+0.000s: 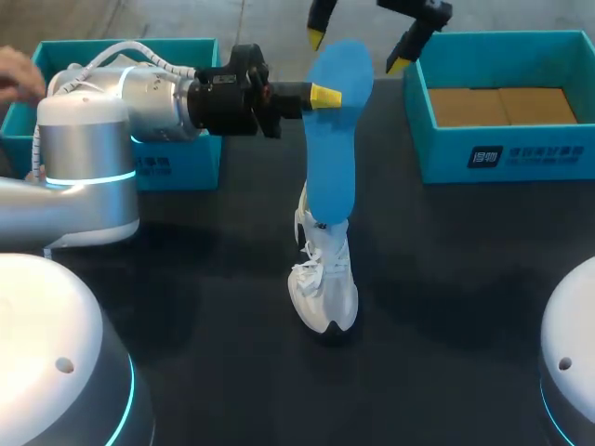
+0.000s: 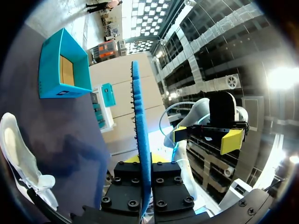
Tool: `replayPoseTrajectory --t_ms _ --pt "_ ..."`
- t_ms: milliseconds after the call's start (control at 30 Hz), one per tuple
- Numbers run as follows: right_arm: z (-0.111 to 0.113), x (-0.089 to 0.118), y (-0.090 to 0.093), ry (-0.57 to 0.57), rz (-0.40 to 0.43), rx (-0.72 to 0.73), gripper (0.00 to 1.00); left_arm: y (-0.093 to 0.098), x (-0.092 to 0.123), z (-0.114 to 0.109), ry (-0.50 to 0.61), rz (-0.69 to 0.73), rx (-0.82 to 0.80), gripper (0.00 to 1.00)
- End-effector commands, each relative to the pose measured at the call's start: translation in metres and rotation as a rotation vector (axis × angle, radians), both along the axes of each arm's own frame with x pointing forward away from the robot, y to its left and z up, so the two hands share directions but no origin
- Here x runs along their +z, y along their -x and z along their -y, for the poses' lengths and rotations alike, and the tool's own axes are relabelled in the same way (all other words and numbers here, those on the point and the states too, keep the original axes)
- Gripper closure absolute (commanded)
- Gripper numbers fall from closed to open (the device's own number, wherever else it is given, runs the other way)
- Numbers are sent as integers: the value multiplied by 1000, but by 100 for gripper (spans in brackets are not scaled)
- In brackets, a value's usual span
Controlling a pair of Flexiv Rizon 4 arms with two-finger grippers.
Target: Take the shoe out of the shoebox, open the shoe tongue, remove and reinsert the insole, then place the shoe into the shoebox
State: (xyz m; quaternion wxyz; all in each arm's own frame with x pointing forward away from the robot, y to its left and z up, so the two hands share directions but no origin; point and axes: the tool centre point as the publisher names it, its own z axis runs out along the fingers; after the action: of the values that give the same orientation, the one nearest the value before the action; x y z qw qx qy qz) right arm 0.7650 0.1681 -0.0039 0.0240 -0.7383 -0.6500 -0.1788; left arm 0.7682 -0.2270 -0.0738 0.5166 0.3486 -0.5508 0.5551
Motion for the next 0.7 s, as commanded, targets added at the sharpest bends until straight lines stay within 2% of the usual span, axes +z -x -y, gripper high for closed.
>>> replayPoseTrajectory --t_ms 33,700 --pt "-10 0 -3 130 -23 -25 0 1 0 0 -3 0 2 100" --pt "-27 -12 5 183 -53 -27 0 1 0 0 -3 0 2 100"
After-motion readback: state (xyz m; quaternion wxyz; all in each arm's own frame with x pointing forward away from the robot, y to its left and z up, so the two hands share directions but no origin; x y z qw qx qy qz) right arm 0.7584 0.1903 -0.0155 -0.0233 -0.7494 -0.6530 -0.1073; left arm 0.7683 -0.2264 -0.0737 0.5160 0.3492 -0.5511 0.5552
